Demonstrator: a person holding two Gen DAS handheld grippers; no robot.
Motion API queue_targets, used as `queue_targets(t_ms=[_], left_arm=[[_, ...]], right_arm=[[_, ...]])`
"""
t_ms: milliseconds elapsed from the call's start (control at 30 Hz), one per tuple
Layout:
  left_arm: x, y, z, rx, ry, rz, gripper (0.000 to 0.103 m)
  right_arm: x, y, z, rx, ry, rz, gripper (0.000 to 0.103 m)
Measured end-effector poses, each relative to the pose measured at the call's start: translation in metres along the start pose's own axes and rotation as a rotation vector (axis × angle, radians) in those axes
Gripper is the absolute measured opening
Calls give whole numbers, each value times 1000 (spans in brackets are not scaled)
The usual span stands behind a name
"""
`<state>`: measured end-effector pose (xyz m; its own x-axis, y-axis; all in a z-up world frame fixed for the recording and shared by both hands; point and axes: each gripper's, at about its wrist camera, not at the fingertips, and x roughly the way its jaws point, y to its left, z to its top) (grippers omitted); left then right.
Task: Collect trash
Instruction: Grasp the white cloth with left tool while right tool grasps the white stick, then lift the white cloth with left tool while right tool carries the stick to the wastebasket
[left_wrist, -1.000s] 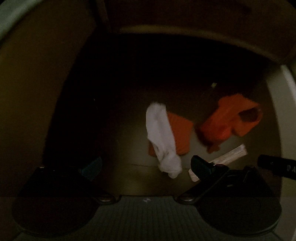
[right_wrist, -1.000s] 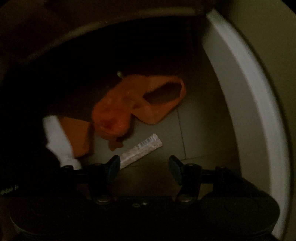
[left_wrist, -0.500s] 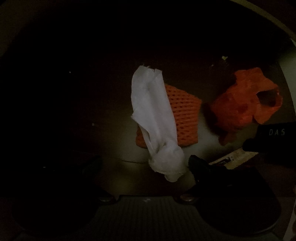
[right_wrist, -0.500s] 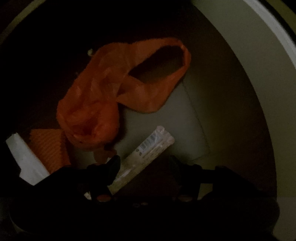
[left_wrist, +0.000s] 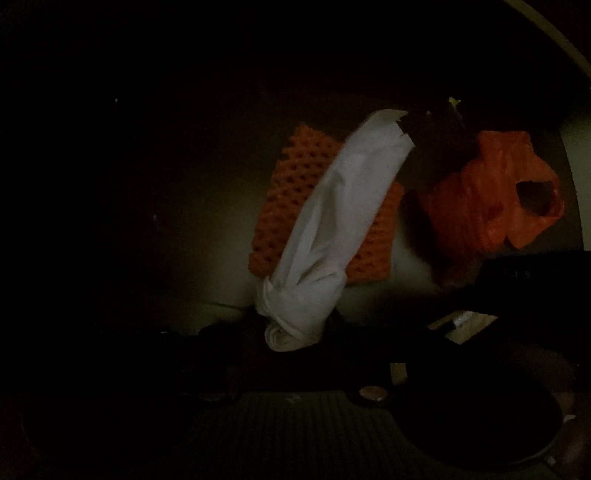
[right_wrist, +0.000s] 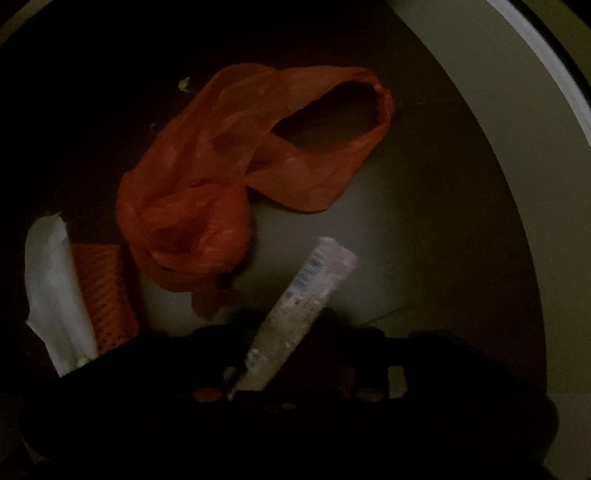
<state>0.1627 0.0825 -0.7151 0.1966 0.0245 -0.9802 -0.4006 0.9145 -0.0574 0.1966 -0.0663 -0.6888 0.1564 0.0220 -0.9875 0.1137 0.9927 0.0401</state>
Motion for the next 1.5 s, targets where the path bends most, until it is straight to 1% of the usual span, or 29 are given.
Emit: queue_targets(t_ms=[100, 133, 300, 367, 500, 533, 633, 733, 867, 1200, 1300, 1400, 1500], left_arm=[[-2, 2, -1, 1, -11, -12, 30], [-3, 3, -1, -3, -10, -19, 28], [-12, 9, -5, -20, -12, -39, 25], [-17, 7, -7, -9, -14, -38, 25], [-37, 9, -15, -16, -6, -39, 24], [-44, 9, -16, -21, -3, -39, 24], [-74, 8, -20, -37, -4, -44, 24], [-116, 7, -22, -53, -7, -60, 24], [-181, 3, -15, -50, -22, -83, 24], [-375, -14, 26, -8, -138, -122, 24], [-432, -19, 36, 7, -168, -135, 24], [-487, -23, 47, 22, -199, -151, 24], [-527, -29, 57, 26, -225, -159, 24]], right_arm=[[-1, -8, -7, -39, -15, 20, 25], [-3, -16, -10, -56, -21, 18, 23], [-22, -33, -32, -144, -89, 15, 20], [-32, -40, -39, -161, -103, 24, 20], [-71, -48, -49, -203, -152, 45, 20], [-82, -49, -47, -216, -166, 47, 20], [-126, -54, -50, -235, -199, 76, 20], [-176, -57, -46, -269, -234, 104, 20], [-246, -61, -40, -327, -282, 133, 20], [-443, -61, -16, -373, -436, 214, 20], [-496, -62, -7, -398, -484, 238, 20], [-543, -60, 1, -421, -526, 260, 20], [-580, -61, 7, -443, -560, 276, 20]])
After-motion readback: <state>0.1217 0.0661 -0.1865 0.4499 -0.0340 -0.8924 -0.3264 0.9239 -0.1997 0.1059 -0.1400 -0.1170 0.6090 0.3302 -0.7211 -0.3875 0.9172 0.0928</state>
